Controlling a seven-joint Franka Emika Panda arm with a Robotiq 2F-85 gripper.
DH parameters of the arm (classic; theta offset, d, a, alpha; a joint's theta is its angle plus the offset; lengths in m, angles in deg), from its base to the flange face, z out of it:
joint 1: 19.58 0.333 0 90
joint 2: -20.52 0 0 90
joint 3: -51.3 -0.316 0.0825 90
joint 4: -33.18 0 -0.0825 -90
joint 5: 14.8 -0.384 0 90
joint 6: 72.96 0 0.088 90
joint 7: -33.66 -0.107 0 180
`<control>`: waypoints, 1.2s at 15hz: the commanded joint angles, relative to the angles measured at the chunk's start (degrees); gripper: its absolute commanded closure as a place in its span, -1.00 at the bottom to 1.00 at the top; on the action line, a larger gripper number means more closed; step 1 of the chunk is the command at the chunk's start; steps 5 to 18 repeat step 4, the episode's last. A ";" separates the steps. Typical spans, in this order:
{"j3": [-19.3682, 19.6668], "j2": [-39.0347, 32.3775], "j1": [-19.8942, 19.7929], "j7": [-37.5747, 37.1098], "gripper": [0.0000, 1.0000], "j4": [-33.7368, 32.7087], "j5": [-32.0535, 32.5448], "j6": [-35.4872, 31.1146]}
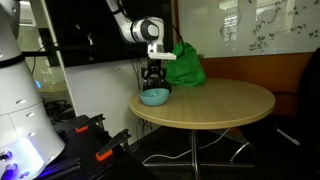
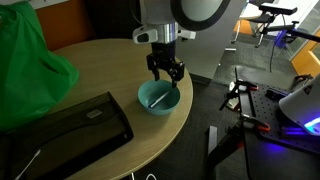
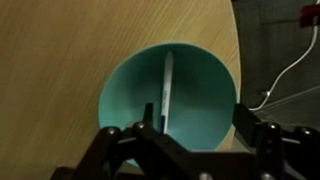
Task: Put the pen in the bowl
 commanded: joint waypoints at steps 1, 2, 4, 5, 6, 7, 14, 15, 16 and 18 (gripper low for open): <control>2.98 4.13 2.55 -1.63 -1.00 0.47 3.54 5.55; 2.60 4.78 2.14 1.25 -1.00 0.66 2.42 5.64; 2.17 5.62 1.80 4.67 -1.00 1.40 0.33 3.55; 2.17 5.62 1.80 4.67 -1.00 1.40 0.33 3.55; 2.17 5.62 1.80 4.67 -1.00 1.40 0.33 3.55; 2.17 5.62 1.80 4.67 -1.00 1.40 0.33 3.55; 2.17 5.62 1.80 4.67 -1.00 1.40 0.33 3.55; 2.17 5.62 1.80 4.67 -1.00 1.40 0.33 3.55; 2.17 5.62 1.80 4.67 -1.00 1.40 0.33 3.55; 2.17 5.62 1.80 4.67 -1.00 1.40 0.33 3.55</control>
